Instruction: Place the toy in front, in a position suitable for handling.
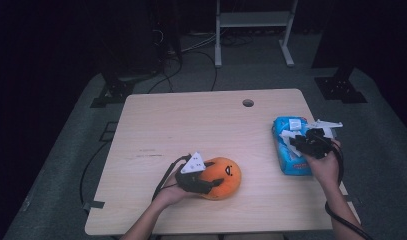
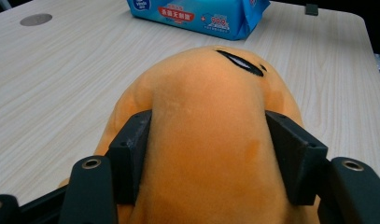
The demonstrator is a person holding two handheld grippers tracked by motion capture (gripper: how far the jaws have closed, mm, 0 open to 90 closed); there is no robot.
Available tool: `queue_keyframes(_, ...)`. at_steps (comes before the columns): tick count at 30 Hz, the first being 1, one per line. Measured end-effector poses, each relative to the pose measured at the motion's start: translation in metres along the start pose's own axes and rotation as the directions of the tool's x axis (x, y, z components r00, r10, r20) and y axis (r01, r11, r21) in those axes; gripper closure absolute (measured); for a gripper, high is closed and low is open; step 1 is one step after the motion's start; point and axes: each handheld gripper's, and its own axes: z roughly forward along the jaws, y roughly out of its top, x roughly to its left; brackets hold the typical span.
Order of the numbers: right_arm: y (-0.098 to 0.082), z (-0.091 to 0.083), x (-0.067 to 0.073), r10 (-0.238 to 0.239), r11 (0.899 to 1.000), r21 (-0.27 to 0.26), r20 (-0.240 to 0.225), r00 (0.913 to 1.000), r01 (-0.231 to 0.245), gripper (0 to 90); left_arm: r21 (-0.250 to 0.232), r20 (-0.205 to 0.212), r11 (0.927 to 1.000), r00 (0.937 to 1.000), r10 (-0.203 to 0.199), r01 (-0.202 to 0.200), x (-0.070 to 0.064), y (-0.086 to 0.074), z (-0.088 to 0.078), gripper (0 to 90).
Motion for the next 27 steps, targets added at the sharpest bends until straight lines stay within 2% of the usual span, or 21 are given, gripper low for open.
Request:
queue_keyframes(3,-0.001,-0.001,0.0,0.009,1.0,-0.005,-0.017,0.9998,-0.009,79.2,0.001,0.0,1.0,1.0,0.0,0.0,0.0,0.0,0.0,36.6)
queue_keyframes(5,-0.001,-0.001,0.005,-0.016,1.0,-0.009,-0.01,0.9998,0.016,85.7,0.001,0.001,1.0,1.0,-0.001,0.001,0.0,0.0,0.0,36.5)
queue_keyframes(9,0.0,-0.004,0.006,-0.018,1.0,-0.022,-0.006,0.9998,0.017,87.2,0.001,0.0,1.0,1.0,-0.001,0.001,0.0,0.0,0.0,36.5)
queue_keyframes(11,0.001,-0.008,0.004,-0.003,1.0,-0.031,-0.018,0.9998,0.002,87.7,0.0,0.001,1.0,1.0,-0.002,0.002,0.001,-0.001,0.0,36.4)
queue_keyframes(16,0.001,-0.02,-0.005,0.046,0.997,-0.059,-0.058,0.9973,-0.05,88.2,0.0,0.0,1.0,1.0,-0.002,0.002,0.001,-0.001,0.0,36.2)
queue_keyframes(22,0.003,-0.035,-0.007,0.074,0.991,-0.1,-0.111,0.9911,-0.086,88.4,0.0,0.0,1.0,1.0,-0.002,0.002,0.001,-0.001,0.0,35.9)
queue_keyframes(27,0.015,-0.053,0.003,0.025,0.988,-0.147,-0.132,0.991,-0.045,88.5,0.002,0.001,1.0,1.0,-0.004,0.004,0.001,0.0,0.0,35.6)
